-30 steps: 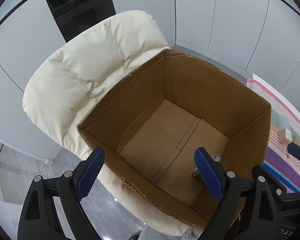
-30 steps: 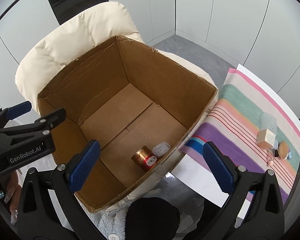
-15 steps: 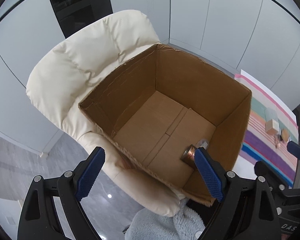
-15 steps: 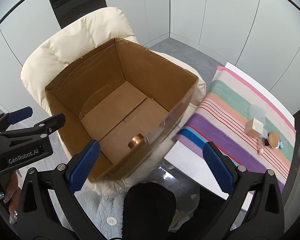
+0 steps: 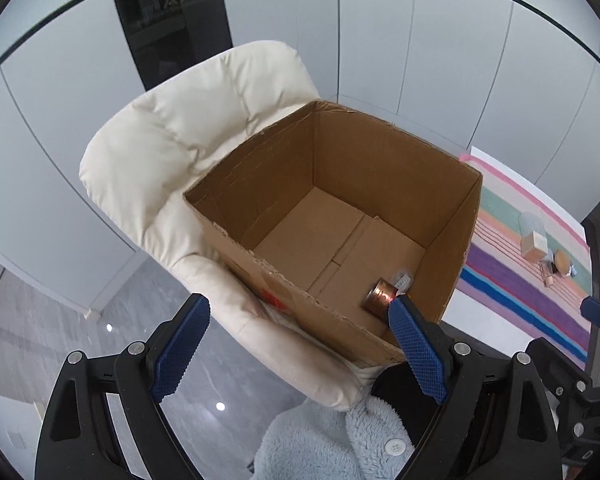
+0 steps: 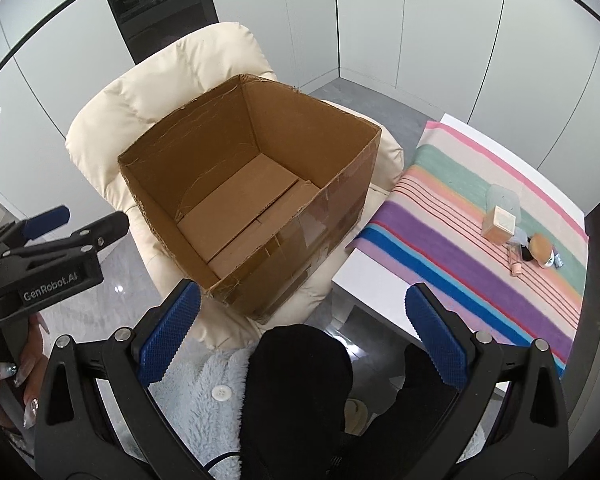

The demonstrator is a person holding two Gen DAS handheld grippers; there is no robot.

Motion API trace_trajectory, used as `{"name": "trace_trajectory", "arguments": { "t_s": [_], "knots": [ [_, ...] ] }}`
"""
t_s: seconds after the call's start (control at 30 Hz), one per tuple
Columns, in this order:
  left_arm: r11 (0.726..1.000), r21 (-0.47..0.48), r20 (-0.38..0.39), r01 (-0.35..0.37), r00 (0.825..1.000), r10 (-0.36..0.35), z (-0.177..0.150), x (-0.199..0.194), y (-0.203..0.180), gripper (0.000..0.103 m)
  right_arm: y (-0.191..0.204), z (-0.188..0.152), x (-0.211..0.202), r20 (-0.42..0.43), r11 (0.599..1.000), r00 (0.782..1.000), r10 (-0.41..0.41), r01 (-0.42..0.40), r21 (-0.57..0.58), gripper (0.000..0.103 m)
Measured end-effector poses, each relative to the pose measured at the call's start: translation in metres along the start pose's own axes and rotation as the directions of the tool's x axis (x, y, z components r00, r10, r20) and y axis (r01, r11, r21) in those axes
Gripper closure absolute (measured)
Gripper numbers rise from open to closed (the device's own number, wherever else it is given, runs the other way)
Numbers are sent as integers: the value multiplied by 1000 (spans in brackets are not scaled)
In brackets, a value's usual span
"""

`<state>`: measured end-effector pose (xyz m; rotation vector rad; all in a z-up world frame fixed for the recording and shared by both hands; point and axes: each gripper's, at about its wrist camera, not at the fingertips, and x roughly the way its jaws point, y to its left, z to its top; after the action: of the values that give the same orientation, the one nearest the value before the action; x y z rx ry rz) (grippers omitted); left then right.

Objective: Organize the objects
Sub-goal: 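Withdraw both tools from the box back toward the cloth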

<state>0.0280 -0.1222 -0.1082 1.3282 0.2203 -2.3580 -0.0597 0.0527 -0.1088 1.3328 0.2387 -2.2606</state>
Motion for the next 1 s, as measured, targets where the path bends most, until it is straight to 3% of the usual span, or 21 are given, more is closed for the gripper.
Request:
{"name": "trace_trajectory", "arguments": {
  "t_s": [0.5, 1.0],
  "knots": [
    [998, 66, 9, 9, 1000, -10, 4, 5, -31, 11, -35, -11, -12, 21, 996, 999, -30, 28, 83, 0],
    [961, 249, 4, 117, 992, -122, 11, 3, -137, 11, -124, -46, -38, 15, 956, 993, -118, 109, 274, 0]
  ]
}}
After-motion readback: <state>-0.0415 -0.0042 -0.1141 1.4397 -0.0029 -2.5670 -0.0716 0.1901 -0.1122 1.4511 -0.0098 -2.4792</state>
